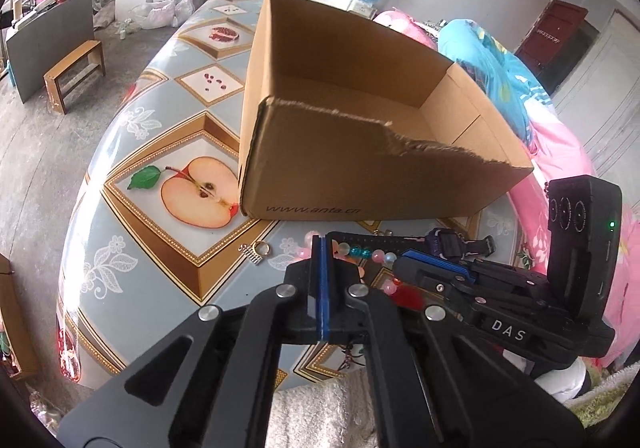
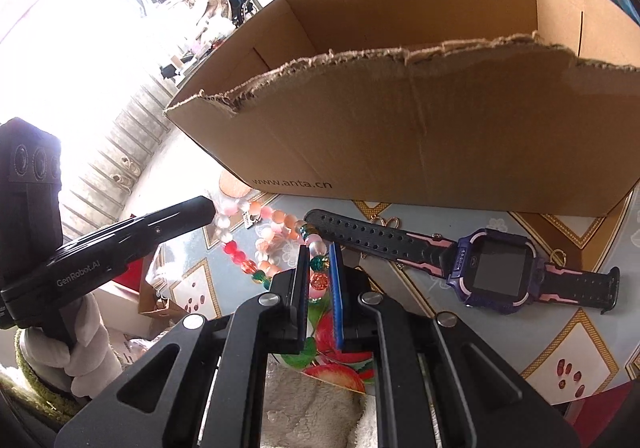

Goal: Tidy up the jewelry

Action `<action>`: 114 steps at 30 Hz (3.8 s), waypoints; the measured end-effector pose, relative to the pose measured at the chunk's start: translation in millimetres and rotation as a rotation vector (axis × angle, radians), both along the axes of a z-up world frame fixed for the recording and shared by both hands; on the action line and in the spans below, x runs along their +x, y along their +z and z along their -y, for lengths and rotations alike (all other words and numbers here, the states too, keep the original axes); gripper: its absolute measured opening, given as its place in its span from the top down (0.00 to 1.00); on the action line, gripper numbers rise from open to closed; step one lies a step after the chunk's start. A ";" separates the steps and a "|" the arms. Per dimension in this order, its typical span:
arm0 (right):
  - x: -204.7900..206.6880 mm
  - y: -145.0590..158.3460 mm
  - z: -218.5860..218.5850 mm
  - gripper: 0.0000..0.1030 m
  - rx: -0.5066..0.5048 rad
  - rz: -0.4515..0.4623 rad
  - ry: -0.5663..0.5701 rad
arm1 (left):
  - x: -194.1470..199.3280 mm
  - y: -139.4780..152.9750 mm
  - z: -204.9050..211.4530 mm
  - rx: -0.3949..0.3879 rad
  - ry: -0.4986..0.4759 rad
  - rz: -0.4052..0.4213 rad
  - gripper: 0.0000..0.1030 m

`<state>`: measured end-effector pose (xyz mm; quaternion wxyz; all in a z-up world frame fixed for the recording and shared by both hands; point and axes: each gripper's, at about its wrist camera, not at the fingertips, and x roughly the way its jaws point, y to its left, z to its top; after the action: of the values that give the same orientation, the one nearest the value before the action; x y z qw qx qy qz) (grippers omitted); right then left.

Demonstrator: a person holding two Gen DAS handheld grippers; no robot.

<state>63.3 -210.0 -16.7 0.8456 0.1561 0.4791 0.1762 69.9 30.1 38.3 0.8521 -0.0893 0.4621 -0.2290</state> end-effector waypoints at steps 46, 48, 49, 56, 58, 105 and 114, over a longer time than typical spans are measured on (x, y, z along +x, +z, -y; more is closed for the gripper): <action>16.5 -5.4 -8.9 0.90 -0.023 -0.029 0.029 | 10.1 -44.2 44.4 0.371 -0.073 -0.004 0.92; 14.0 -0.1 -7.4 0.90 -0.020 -0.018 0.030 | 7.2 -38.1 39.4 0.335 -0.066 -0.002 0.92; 12.5 2.7 -6.2 0.90 -0.017 -0.013 0.030 | 5.3 -33.6 36.1 0.318 -0.061 0.000 0.92; -1.2 34.8 -0.1 0.90 0.008 0.047 0.047 | -11.0 13.9 12.4 0.212 -0.073 0.049 0.92; -5.0 53.1 1.6 0.90 0.011 0.092 0.057 | -14.7 32.6 11.5 0.181 -0.087 0.082 0.92; 50.5 162.3 89.7 0.80 -0.034 0.332 -0.015 | 42.8 122.5 4.4 0.083 -0.007 0.312 0.68; -17.7 74.1 91.7 0.78 -0.056 0.145 -0.056 | -13.0 51.0 10.1 -0.031 -0.101 0.129 0.68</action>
<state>45.5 -301.7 57.4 0.8867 0.1326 0.4169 0.1500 56.9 19.9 89.3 0.8660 -0.0642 0.4064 -0.2842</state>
